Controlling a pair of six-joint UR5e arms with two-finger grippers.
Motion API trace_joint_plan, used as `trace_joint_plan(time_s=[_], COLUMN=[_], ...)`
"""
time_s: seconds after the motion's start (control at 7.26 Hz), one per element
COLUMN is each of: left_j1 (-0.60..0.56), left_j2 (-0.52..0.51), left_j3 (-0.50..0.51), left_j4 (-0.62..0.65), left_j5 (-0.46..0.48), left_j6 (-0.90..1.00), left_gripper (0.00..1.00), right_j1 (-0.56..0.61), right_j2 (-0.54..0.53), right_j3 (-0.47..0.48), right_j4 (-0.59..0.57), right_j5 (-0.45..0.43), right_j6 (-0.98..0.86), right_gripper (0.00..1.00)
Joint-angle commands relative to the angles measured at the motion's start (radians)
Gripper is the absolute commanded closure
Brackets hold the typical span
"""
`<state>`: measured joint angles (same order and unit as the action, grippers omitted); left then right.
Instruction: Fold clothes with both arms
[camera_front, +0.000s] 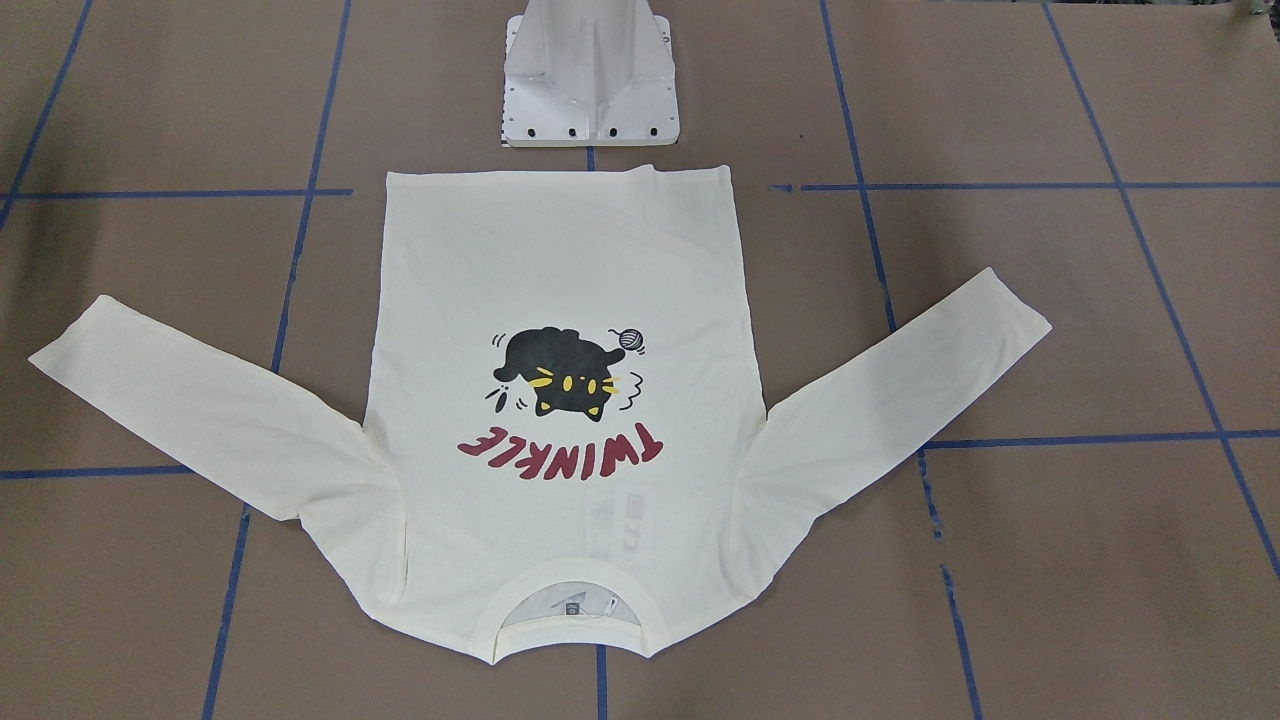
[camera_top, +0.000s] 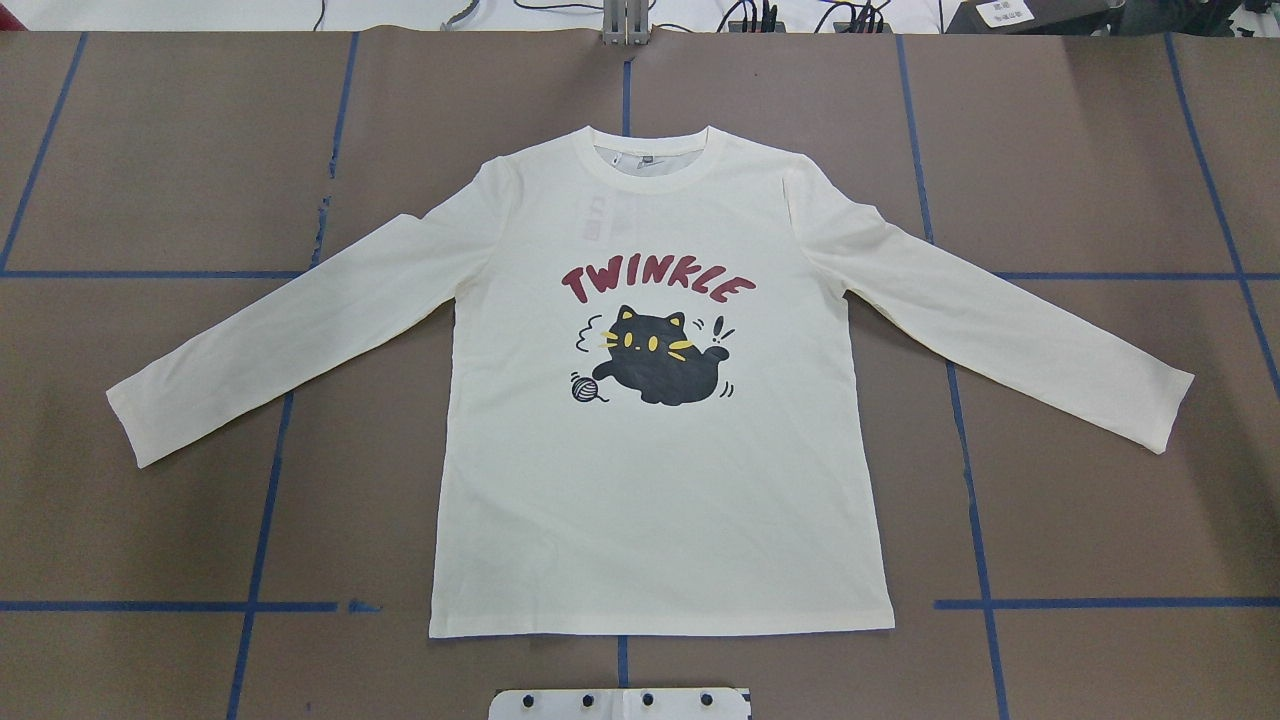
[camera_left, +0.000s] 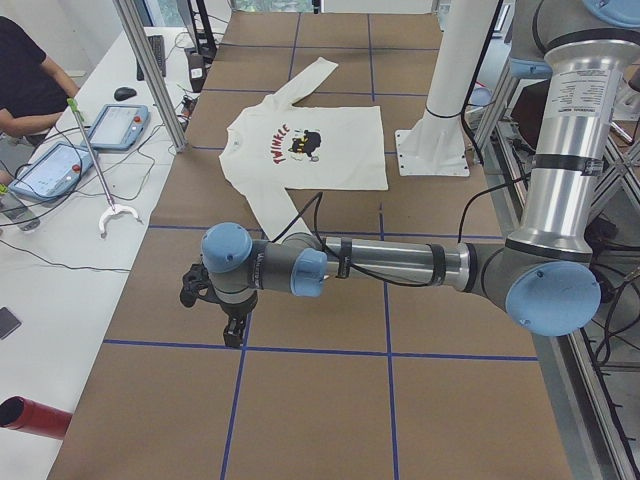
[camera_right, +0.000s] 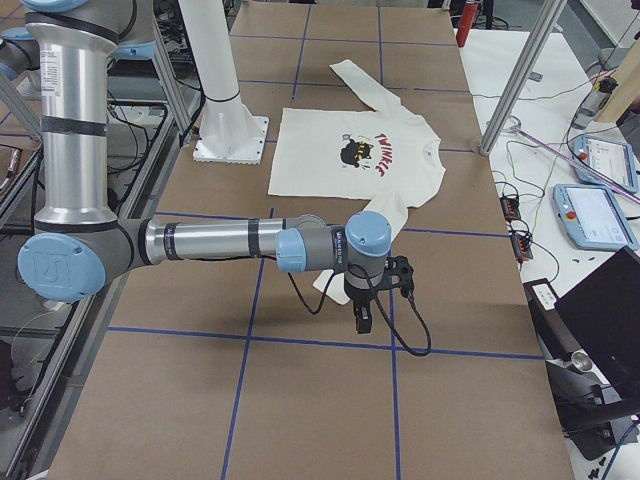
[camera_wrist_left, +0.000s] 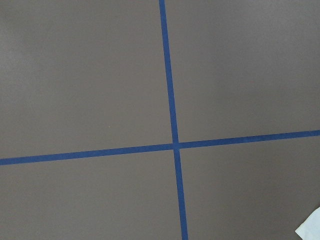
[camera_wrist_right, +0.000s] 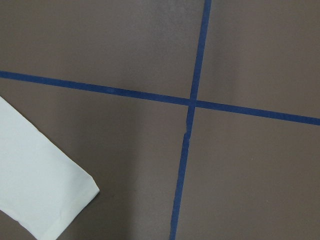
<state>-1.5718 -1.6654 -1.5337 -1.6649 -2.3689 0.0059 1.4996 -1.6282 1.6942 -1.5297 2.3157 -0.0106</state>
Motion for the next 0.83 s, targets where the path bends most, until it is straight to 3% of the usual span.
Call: trace_joint_plan(time_s=[0.0, 0.28, 0.41, 0.69], left_j1=[0.009, 0.01, 0.044, 0.053], left_j2=[0.045, 0.052, 0.049, 0.061], left_j3=[-0.04, -0.03, -0.019, -0.016], left_j4=[-0.01, -0.015, -0.079, -0.125], left_j5=[-0.006, -0.006, -0.009, -0.009], left_j6=[0.012, 0.003, 0.002, 0.0], left_gripper=[0.0, 0.0, 0.0, 0.0], right_j1=[-0.001, -0.007, -0.03, -0.144], right_j2=[-0.011, -0.009, -0.009, -0.002], right_j3=[-0.075, -0.241, -0.272, -0.271], right_j4=[0.099, 0.3, 0.374, 0.463], right_j5=[0.077, 0.198, 0.194, 0.179], right_j6=[0.004, 0.006, 0.009, 0.26], right_gripper=[0.0, 0.0, 0.0, 0.0])
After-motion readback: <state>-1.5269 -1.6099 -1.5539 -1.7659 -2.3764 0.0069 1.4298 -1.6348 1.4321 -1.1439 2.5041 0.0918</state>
